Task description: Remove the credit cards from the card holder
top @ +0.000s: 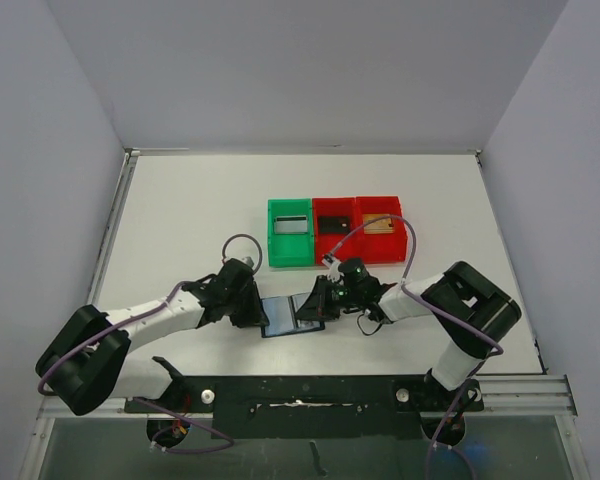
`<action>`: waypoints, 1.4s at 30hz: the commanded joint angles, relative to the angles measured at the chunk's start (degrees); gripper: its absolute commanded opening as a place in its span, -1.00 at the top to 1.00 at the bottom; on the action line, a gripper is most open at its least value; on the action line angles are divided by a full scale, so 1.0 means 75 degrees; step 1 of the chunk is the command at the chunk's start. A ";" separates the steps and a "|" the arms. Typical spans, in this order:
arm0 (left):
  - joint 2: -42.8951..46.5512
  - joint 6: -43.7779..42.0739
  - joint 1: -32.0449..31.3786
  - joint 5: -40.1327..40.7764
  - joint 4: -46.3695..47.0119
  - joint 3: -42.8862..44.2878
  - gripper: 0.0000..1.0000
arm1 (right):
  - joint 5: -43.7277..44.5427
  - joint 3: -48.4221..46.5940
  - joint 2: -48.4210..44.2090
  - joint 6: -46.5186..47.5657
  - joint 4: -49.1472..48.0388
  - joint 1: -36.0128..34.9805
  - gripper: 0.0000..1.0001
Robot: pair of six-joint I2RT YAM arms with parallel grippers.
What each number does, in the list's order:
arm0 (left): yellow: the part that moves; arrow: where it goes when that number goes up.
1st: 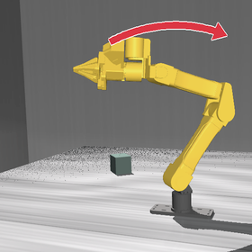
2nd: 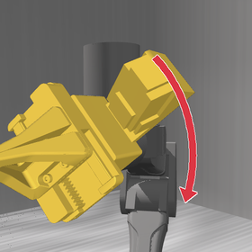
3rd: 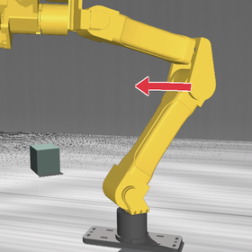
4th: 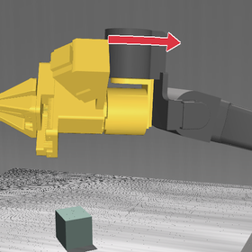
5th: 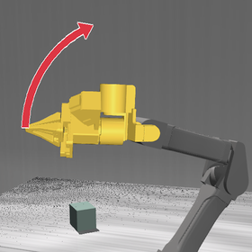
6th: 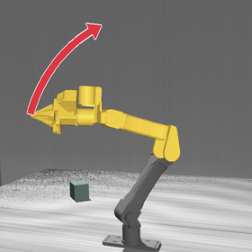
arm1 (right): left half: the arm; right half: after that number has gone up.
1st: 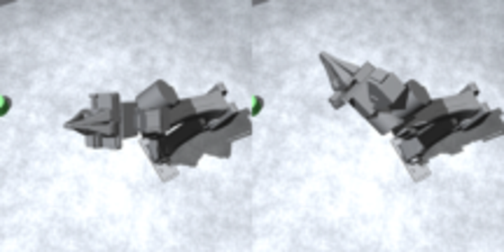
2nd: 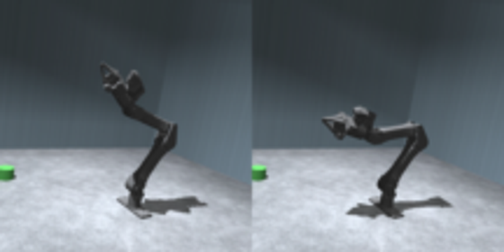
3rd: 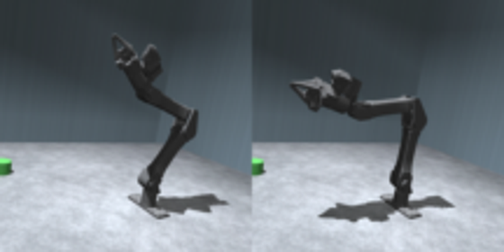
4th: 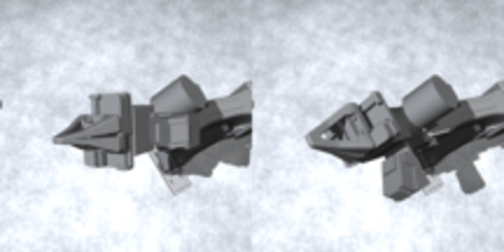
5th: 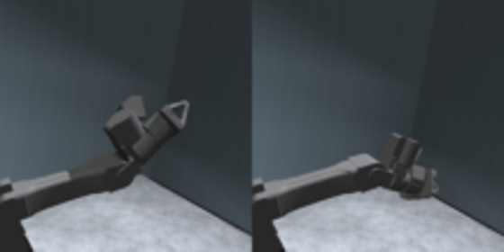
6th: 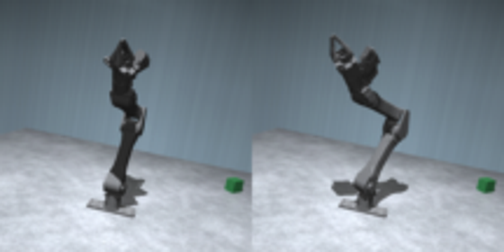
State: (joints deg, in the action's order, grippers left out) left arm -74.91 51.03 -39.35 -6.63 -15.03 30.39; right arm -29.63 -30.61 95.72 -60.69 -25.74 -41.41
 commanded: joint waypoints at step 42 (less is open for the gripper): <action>-0.0967 -0.0294 -0.0317 -0.1085 0.1599 0.0999 0.68 | 0.0110 0.0449 -0.0907 -0.0026 -0.0162 0.0565 0.92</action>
State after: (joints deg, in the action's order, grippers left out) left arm -79.29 46.96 -40.64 -12.25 -8.62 39.24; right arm -29.45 -25.74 88.25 -59.35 -22.65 -36.49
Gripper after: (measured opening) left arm 0.191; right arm 0.035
